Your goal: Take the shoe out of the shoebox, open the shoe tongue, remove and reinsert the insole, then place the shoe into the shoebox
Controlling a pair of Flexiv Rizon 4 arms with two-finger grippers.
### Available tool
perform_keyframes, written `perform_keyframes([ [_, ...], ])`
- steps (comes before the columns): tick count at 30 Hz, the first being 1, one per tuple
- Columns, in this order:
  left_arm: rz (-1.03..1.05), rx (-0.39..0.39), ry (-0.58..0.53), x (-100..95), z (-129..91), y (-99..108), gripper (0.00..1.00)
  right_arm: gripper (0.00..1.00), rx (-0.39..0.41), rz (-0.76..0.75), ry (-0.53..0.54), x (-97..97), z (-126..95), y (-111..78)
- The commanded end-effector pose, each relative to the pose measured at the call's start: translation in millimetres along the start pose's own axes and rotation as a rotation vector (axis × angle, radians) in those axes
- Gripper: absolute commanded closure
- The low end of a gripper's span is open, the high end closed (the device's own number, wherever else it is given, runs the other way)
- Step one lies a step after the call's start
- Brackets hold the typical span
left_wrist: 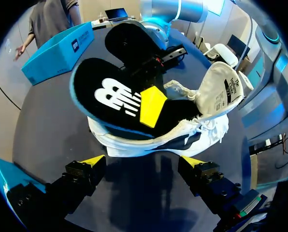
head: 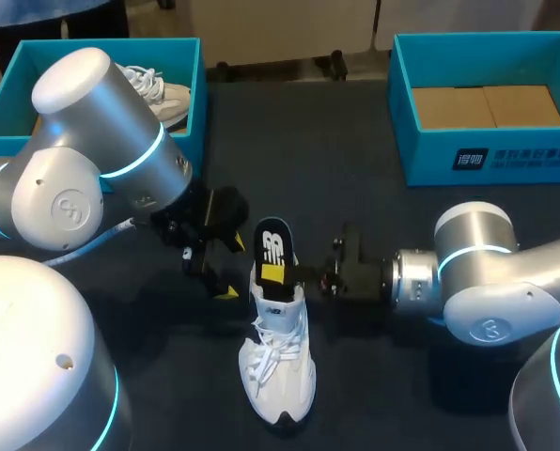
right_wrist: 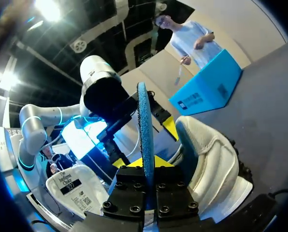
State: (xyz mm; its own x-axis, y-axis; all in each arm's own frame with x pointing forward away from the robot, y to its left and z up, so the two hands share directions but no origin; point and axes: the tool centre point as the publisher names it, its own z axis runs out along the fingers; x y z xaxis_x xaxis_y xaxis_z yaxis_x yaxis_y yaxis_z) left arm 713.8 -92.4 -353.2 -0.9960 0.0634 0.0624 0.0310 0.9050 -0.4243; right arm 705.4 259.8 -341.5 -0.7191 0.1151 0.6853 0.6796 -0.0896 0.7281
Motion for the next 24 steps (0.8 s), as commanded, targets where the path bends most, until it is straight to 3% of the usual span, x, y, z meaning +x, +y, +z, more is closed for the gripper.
perform_keyframes([
  [1, 0.0, -0.003, 0.0, 0.2, -0.1, -0.1, 0.0, 1.0, 0.001, 0.006, 0.01, -0.4, 0.4, -10.8],
  [7, 0.0, -0.003, 0.0, 0.2, -0.1, -0.1, 0.0, 1.0, -0.015, -0.012, 0.043, 3.2, 4.4, -10.2],
  [8, 0.0, -0.003, 0.0, 0.2, -0.1, -0.1, 0.0, 0.76, -0.015, -0.022, 0.045, 4.4, 5.8, -6.2],
  [10, 0.0, -0.003, 0.0, 0.2, -0.1, -0.1, 0.0, 0.67, -0.018, -0.039, 0.047, 5.6, 6.1, 0.3],
  [24, 0.0, -0.003, 0.0, 0.2, -0.1, -0.1, 0.0, 0.68, -0.042, -0.121, 0.025, 12.5, 5.3, 26.3],
])
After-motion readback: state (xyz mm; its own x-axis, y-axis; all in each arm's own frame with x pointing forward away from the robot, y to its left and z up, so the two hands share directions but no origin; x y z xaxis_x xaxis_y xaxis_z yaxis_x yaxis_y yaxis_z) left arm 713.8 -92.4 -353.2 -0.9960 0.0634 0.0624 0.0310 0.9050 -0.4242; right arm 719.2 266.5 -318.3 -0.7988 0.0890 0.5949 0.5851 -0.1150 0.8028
